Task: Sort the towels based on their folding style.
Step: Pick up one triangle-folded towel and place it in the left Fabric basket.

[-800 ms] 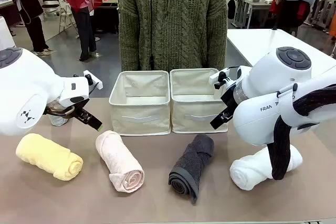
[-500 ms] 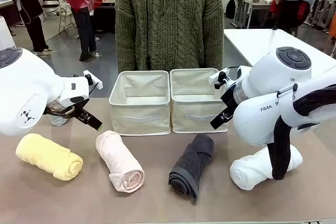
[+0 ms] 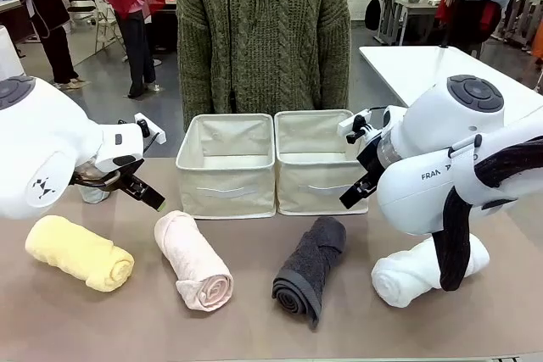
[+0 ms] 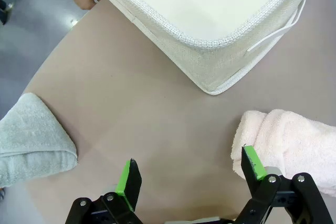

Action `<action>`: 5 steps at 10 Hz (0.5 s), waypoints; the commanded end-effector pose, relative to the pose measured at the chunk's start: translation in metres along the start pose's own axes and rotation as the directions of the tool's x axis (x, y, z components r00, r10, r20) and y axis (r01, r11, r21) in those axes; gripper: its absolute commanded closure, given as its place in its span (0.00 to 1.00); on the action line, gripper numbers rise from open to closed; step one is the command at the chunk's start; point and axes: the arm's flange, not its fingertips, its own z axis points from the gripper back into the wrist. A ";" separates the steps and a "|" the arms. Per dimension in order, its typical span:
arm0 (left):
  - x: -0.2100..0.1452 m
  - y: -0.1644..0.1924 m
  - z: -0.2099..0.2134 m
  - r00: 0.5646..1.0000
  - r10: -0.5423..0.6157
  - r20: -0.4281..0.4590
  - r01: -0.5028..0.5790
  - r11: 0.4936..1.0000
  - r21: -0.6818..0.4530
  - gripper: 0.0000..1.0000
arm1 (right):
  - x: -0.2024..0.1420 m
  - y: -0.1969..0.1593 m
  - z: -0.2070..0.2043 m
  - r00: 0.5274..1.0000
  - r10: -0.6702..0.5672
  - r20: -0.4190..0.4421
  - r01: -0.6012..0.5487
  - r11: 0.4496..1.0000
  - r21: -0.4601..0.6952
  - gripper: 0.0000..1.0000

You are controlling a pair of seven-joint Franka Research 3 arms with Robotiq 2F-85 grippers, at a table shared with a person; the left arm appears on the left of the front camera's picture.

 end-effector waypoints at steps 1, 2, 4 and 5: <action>0.000 0.000 0.000 1.000 -0.001 0.000 0.001 1.000 0.000 0.00 | 0.000 0.000 0.000 1.000 -0.001 0.000 0.001 1.000 0.000 0.00; 0.000 0.000 0.000 1.000 -0.001 0.000 0.001 1.000 0.000 0.00 | 0.000 0.000 0.000 1.000 -0.001 0.000 0.001 1.000 0.000 0.00; 0.000 0.000 0.000 1.000 -0.001 0.000 0.001 1.000 0.000 0.00 | 0.000 0.000 0.000 1.000 -0.001 0.000 0.001 1.000 0.000 0.00; 0.000 0.000 0.000 1.000 0.000 0.000 0.000 1.000 0.000 0.00 | 0.000 0.000 0.000 1.000 -0.001 0.000 0.001 1.000 0.000 0.00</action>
